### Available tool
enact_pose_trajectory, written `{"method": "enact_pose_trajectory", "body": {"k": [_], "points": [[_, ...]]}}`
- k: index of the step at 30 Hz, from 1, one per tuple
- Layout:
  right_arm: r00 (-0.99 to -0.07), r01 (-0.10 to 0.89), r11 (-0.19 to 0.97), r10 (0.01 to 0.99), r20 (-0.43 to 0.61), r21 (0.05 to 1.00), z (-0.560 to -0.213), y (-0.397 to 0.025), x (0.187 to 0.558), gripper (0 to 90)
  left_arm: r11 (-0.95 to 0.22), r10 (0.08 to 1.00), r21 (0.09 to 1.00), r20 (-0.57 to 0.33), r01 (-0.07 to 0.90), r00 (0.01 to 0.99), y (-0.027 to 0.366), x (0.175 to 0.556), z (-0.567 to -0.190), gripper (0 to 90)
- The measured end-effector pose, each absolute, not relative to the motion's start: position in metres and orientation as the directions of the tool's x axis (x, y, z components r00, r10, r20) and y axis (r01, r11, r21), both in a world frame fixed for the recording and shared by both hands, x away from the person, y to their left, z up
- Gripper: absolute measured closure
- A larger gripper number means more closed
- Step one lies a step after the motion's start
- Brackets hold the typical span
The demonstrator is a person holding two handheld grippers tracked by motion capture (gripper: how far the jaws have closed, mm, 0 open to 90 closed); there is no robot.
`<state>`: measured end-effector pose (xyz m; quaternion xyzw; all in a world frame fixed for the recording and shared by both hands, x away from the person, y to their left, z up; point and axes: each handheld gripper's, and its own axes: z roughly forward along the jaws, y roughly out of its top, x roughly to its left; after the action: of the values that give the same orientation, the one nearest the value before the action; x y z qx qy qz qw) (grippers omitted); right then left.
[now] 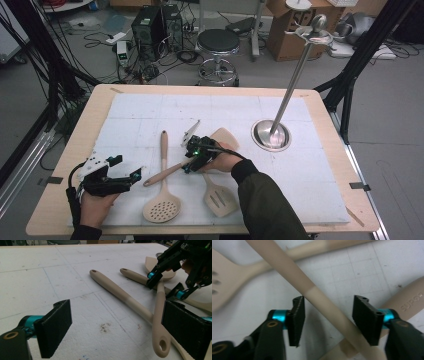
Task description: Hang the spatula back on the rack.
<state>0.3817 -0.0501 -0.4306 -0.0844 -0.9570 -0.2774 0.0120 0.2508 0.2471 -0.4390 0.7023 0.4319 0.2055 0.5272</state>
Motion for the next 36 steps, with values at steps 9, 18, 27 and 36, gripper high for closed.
{"method": "enact_pose_trajectory", "body": {"k": [9,18,27,36], "points": [[-0.994,0.087,0.86,0.105,-0.007,0.502,-0.43,-0.049,0.378,56.5,-0.076,0.823,0.917,-0.164,0.391,0.544,0.248,0.251,-0.44,10.2],[-0.998,0.014,0.875,0.04,-0.043,0.484,-0.427,-0.051,0.372,68.5,-0.076,0.825,0.918,-0.161,0.39,0.541,0.247,0.251,-0.44,10.2],[-0.999,0.047,0.855,0.045,0.018,0.517,-0.416,-0.06,0.368,78.3,-0.064,0.832,0.918,-0.168,0.392,0.529,0.25,0.251,-0.442,10.2],[-0.982,0.18,0.772,0.18,0.063,0.61,-0.399,-0.092,0.38,78.3,-0.071,0.829,0.916,-0.166,0.395,0.535,0.247,0.249,-0.443,10.2]]}}
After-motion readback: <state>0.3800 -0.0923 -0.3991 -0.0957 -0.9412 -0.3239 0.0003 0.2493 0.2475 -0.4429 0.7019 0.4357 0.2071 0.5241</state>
